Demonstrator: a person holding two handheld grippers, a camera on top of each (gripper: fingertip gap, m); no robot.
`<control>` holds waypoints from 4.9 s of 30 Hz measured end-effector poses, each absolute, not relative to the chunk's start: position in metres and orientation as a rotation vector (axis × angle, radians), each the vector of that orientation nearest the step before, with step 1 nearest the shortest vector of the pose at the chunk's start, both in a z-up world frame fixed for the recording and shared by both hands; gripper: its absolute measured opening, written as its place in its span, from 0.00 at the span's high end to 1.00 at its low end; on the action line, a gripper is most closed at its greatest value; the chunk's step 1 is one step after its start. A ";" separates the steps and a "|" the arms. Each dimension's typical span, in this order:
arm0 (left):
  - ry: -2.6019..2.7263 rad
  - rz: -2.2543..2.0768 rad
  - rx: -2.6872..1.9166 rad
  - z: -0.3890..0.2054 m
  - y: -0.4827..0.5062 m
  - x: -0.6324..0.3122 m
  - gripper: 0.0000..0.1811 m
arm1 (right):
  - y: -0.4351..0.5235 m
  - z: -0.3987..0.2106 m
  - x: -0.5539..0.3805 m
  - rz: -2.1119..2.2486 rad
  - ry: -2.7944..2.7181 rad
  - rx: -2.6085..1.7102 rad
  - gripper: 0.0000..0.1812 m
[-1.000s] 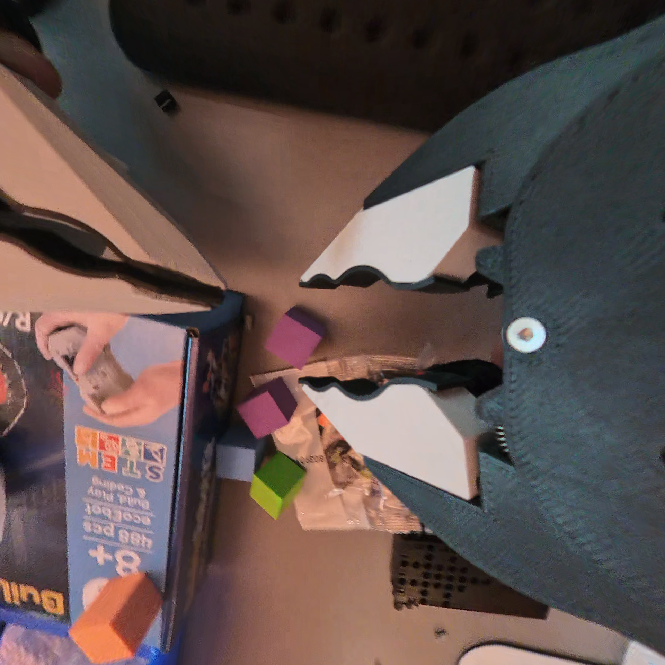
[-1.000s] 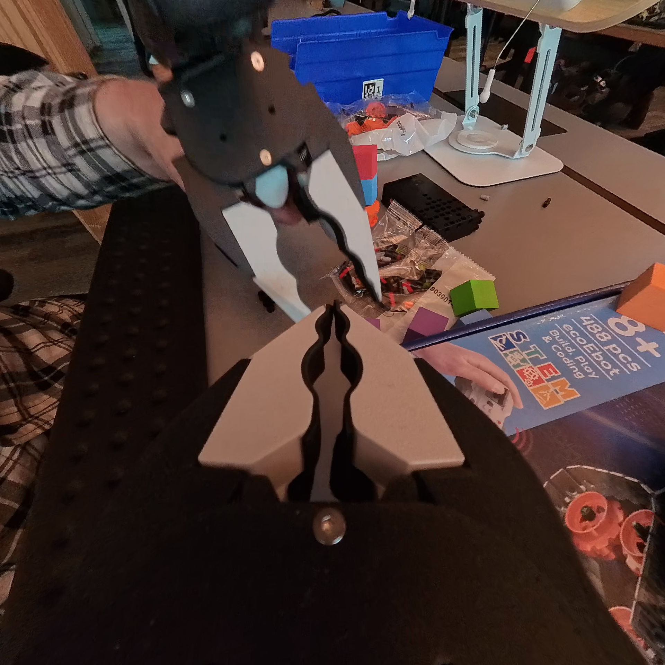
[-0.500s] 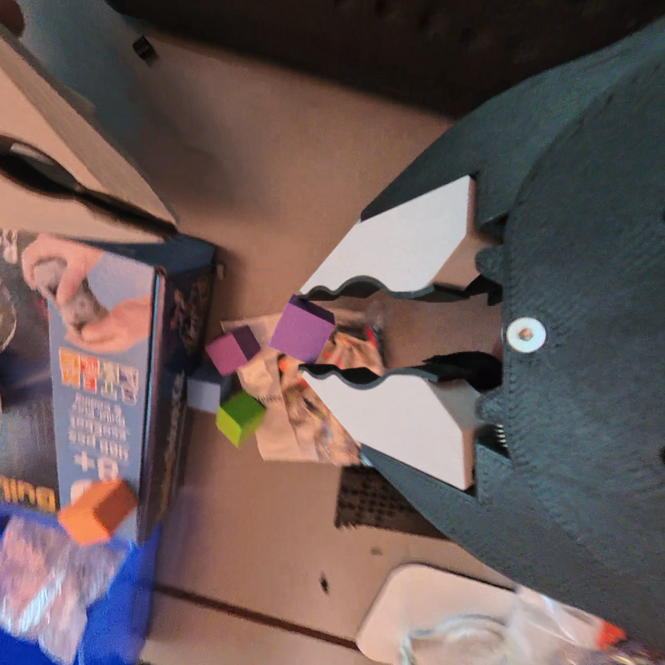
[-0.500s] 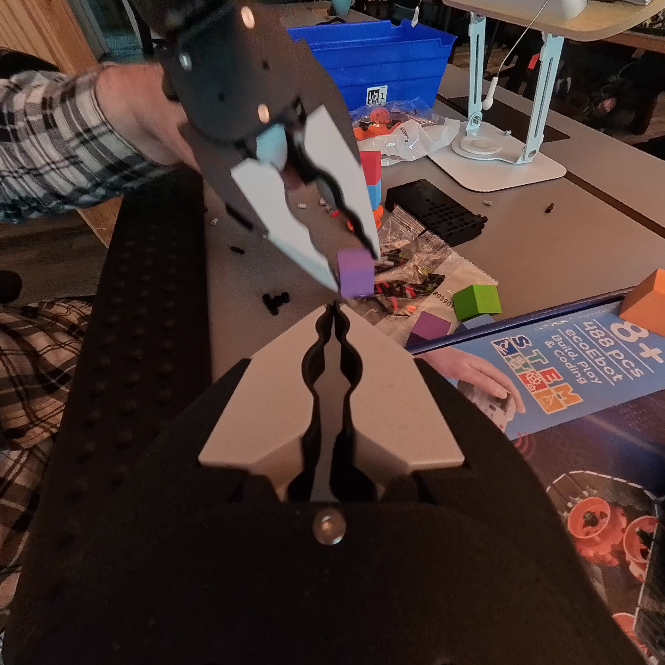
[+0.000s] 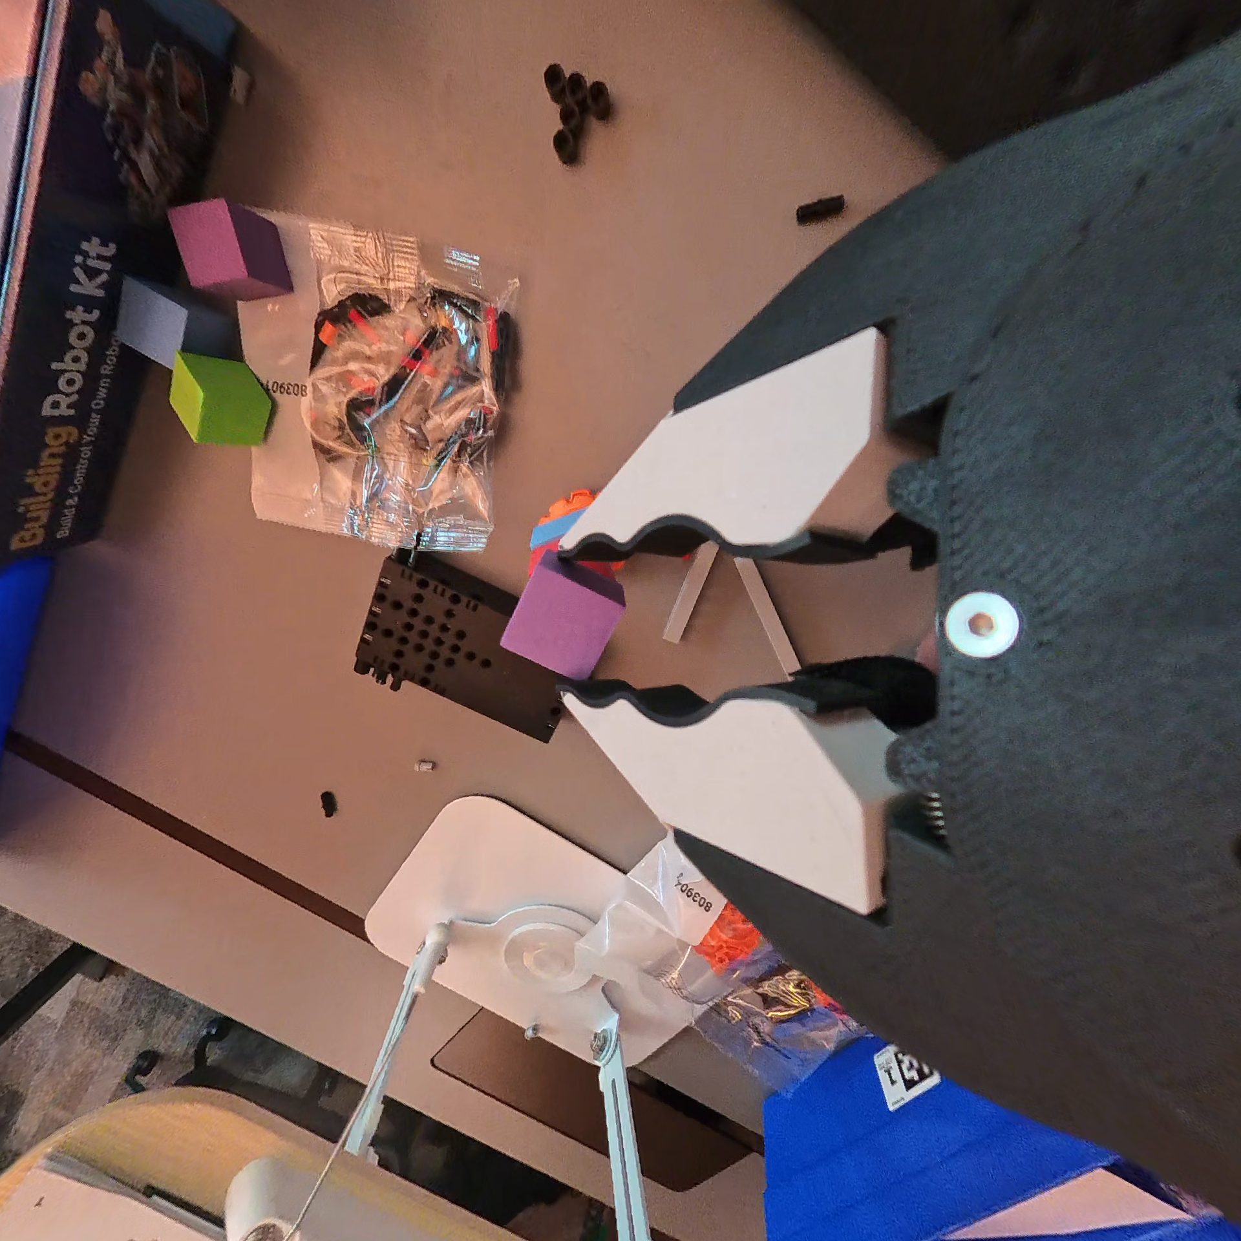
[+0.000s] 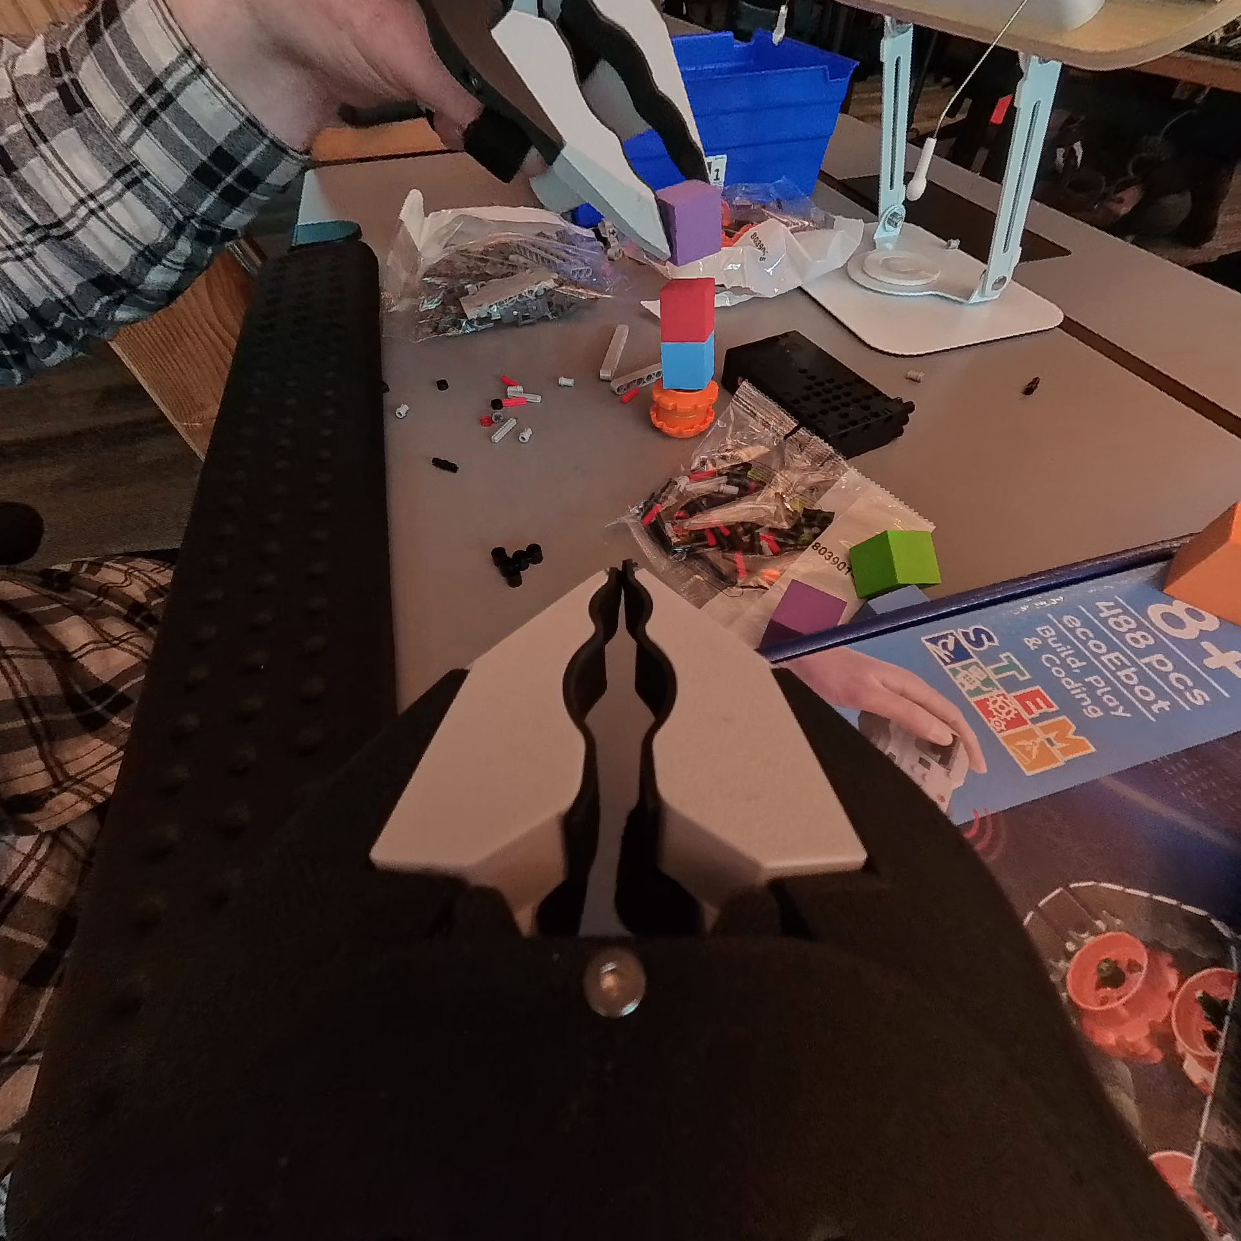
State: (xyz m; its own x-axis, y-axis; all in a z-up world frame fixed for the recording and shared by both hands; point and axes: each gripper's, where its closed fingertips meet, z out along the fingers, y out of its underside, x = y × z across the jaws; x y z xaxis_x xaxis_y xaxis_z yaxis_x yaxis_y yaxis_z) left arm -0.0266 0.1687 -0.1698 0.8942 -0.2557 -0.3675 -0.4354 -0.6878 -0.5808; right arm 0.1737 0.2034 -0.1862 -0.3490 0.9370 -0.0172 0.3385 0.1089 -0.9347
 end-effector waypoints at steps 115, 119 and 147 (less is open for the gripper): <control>0.297 -0.089 -2.325 -0.230 0.149 -0.046 0.82 | 0.168 -0.230 -0.013 1.201 -1.946 -1.396 0.86; 0.309 -0.085 -2.349 -0.236 0.152 -0.044 0.82 | 0.167 -0.231 -0.011 1.201 -1.957 -1.391 0.85; 0.310 -0.088 -2.376 -0.245 0.153 -0.045 0.82 | 0.168 -0.261 -0.012 0.974 -2.096 -1.392 0.76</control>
